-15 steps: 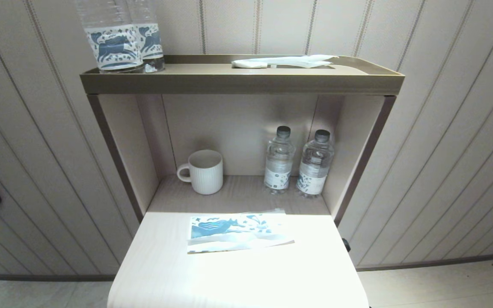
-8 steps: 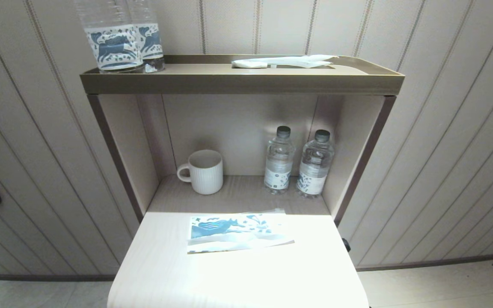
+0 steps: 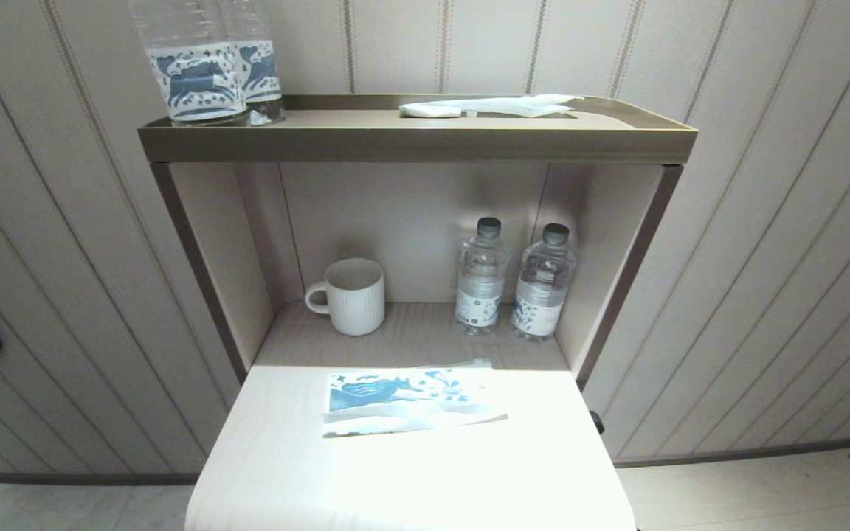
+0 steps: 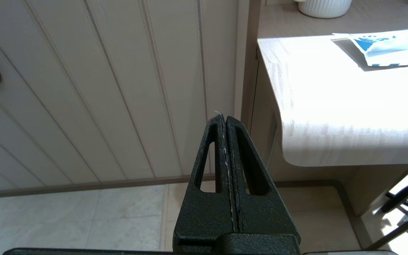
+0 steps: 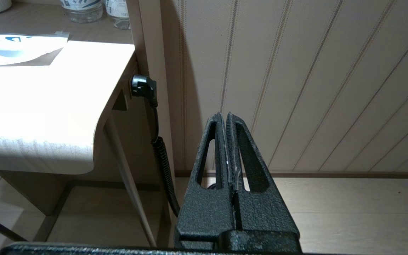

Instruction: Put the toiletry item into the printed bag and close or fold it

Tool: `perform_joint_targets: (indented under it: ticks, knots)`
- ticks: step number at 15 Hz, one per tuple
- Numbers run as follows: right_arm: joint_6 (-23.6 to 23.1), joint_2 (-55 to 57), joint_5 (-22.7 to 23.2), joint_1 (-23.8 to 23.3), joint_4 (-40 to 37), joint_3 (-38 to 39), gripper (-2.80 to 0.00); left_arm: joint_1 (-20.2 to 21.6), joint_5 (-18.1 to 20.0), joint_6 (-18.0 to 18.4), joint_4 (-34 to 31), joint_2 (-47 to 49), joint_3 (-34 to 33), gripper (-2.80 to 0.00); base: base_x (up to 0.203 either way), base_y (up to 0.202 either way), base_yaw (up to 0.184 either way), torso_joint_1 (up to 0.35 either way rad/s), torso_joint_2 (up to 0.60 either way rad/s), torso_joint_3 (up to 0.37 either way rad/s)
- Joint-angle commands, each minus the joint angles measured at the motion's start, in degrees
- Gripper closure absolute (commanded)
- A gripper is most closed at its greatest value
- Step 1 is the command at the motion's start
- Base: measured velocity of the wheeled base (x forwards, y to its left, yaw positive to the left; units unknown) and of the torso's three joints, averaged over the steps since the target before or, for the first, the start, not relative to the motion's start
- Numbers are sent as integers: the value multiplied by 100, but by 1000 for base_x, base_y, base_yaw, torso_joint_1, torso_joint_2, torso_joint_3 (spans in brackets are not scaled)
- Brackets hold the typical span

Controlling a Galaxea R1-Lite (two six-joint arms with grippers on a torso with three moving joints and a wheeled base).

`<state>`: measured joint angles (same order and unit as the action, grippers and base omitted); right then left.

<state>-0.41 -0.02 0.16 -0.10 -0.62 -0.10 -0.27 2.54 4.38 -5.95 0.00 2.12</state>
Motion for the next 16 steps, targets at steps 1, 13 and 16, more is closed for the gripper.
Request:
perform_joint_targets:
  ticks: [1,13,16]
  knots:
    - [-2,2,5,1,1,1,0,0,1,2,-3,9,-1,0,0,0,0,0,0,0]
    - [-2,2,2,1,1,1,0,0,1,2,-3,9,-1,0,0,0,0,0,0,0]
    - [-2,2,9,1,-3,1,0,0,1,2,-3,9,-1,0,0,0,0,0,0,0]
